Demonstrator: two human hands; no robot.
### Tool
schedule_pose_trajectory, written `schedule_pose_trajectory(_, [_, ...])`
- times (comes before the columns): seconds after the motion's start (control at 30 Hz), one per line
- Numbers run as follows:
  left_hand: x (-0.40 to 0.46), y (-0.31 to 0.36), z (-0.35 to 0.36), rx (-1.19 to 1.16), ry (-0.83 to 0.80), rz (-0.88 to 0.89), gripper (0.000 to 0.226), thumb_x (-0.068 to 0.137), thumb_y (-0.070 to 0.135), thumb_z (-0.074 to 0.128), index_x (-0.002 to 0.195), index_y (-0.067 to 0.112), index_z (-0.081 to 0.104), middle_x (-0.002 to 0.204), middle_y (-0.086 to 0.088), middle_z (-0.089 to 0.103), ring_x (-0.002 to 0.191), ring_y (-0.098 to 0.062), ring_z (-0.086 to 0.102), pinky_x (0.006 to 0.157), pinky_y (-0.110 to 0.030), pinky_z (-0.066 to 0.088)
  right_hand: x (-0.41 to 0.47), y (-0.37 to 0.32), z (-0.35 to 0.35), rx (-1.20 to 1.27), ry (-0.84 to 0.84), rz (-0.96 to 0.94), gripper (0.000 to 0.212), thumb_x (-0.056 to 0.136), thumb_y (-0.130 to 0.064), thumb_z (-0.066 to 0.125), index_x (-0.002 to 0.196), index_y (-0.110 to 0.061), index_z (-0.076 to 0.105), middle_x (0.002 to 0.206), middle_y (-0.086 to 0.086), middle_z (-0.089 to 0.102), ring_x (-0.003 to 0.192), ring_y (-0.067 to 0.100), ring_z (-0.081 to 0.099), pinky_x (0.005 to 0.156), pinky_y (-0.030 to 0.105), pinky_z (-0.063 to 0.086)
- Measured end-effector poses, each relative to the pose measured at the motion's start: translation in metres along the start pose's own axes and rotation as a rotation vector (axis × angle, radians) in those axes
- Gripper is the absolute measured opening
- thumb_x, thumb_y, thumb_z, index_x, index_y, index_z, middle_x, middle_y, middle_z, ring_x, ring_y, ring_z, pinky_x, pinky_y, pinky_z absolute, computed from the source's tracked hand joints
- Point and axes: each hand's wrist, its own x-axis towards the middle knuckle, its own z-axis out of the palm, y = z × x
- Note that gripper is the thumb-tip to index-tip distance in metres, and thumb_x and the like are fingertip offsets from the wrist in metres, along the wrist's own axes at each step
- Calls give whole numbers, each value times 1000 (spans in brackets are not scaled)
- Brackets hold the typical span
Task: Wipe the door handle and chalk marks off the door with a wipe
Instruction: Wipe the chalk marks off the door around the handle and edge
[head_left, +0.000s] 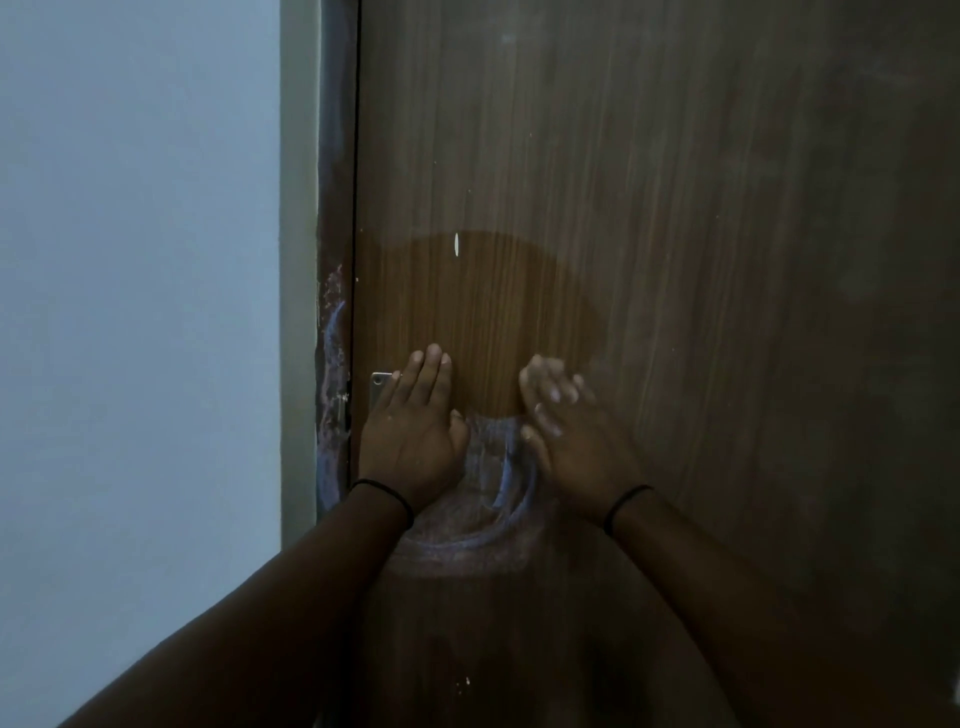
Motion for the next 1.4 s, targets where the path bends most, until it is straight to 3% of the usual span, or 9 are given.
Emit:
schedule_pose_trajectory(0.07, [-4, 3, 6, -9, 2, -19, 67, 92, 37, 20, 153, 10, 18, 161, -7, 15, 150, -19, 9, 122, -37, 9, -35, 10, 13, -80, -71, -45, 58, 102, -41, 23, 153, -15, 13, 161, 4, 7, 149, 18, 2, 120, 41, 13])
schedule_pose_trajectory(0.23, [-5, -2, 11, 3, 10, 5, 73, 88, 40, 9, 153, 10, 19, 161, -6, 16, 150, -18, 8, 122, -36, 8, -34, 11, 20, -71, 15, 243, 63, 101, -44, 21, 153, -14, 2, 161, 4, -6, 148, 17, -8, 121, 39, 1])
schedule_pose_trajectory(0.43, [-13, -7, 8, 5, 1, 35, 69, 93, 44, 11, 151, 9, 26, 159, -7, 23, 149, -18, 14, 121, -38, 12, -39, -20, 30, -104, -109, -72, 62, 100, -45, 24, 153, -16, 7, 161, 3, 3, 149, 17, -4, 121, 41, 10])
schedule_pose_trajectory(0.6, [-20, -32, 6, 15, 24, -34, 73, 96, 56, 15, 153, 11, 18, 161, -6, 14, 149, -18, 7, 121, -38, 8, -25, 17, 8, -37, 21, 252, 64, 100, -46, 17, 153, -15, -1, 161, 3, -7, 148, 17, -9, 121, 39, -1])
schedule_pose_trajectory(0.83, [-19, -20, 9, 32, 62, -90, 74, 96, 55, 17, 151, 6, 24, 159, -13, 22, 148, -23, 15, 120, -40, 13, -33, -3, 17, -49, -87, -59, 61, 101, -46, 21, 153, -18, 7, 162, 0, -1, 148, 14, -6, 121, 43, 12])
schedule_pose_trajectory(0.93, [-17, -12, 9, 17, 68, -110, 76, 96, 56, 16, 150, 3, 25, 158, -16, 23, 148, -26, 16, 121, -41, 15, -41, 28, 5, -33, -31, 99, 59, 102, -44, 19, 153, -19, 7, 161, 0, 0, 148, 15, -3, 120, 45, 13])
schedule_pose_trajectory(1.07, [-17, -11, 10, 13, 75, -115, 76, 96, 56, 16, 150, 3, 25, 158, -16, 23, 148, -26, 16, 120, -42, 15, 21, 31, -25, 70, 106, 319, 64, 101, -45, 23, 153, -14, 3, 161, 7, -2, 149, 20, -5, 121, 41, -1])
schedule_pose_trajectory(1.23, [-19, -15, 9, 46, 64, -110, 76, 96, 56, 13, 151, 5, 24, 158, -15, 23, 148, -25, 16, 120, -40, 14, -2, 0, -6, 6, -21, 71, 65, 101, -47, 25, 153, -16, 2, 161, 2, -6, 148, 15, -11, 122, 42, 6])
schedule_pose_trajectory(1.4, [-20, -16, 8, 40, 58, -90, 75, 96, 55, 15, 151, 5, 24, 158, -15, 22, 148, -26, 15, 120, -41, 12, -19, 40, -12, -41, 18, 222, 63, 100, -49, 16, 153, -16, 3, 161, 4, -3, 148, 17, -5, 121, 44, 9])
